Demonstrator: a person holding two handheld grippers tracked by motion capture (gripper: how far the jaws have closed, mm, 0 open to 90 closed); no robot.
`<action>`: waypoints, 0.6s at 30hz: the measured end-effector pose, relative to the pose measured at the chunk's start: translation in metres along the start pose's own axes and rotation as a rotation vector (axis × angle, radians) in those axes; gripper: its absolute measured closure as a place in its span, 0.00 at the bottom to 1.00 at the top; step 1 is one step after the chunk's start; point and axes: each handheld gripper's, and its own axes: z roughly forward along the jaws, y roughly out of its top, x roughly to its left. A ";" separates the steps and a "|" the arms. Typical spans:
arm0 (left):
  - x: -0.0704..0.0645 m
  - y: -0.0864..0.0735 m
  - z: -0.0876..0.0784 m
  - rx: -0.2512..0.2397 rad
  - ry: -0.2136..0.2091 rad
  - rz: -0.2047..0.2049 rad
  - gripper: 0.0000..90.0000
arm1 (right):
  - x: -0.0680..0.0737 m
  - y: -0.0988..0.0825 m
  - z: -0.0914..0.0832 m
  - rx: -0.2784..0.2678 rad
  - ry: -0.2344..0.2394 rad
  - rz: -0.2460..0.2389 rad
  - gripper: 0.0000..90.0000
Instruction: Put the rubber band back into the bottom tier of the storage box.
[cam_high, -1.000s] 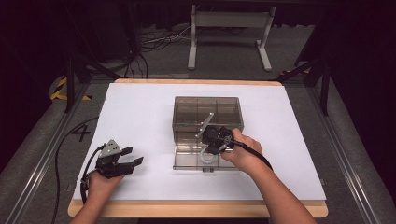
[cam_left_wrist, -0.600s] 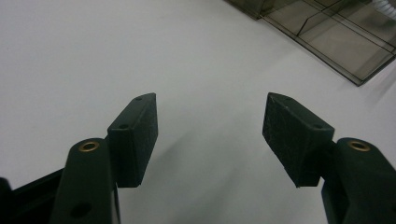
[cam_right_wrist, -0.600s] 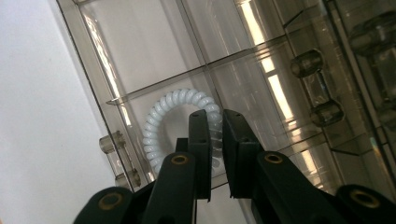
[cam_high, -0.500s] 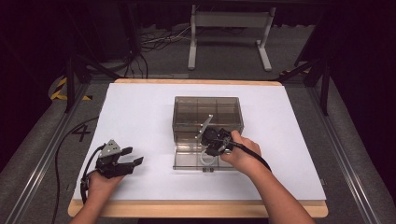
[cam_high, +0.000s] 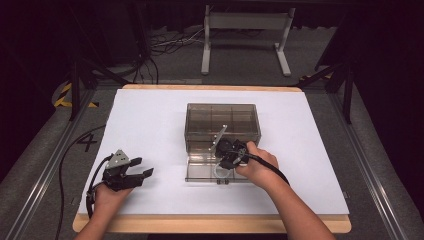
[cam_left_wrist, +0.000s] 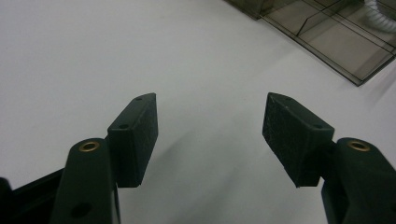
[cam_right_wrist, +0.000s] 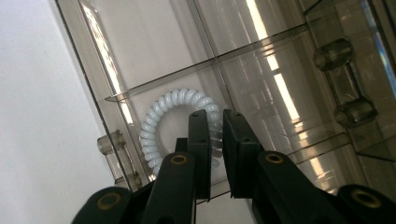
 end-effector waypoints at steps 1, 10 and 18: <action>0.000 0.000 0.000 0.000 0.000 0.000 0.41 | 0.000 0.000 0.001 0.001 0.002 -0.001 0.91; 0.000 0.000 0.000 0.002 -0.001 0.006 0.41 | 0.001 -0.003 0.001 -0.024 -0.001 -0.023 0.84; 0.000 0.001 0.001 0.003 -0.001 -0.001 0.41 | 0.003 -0.005 -0.006 -0.043 -0.013 -0.024 0.92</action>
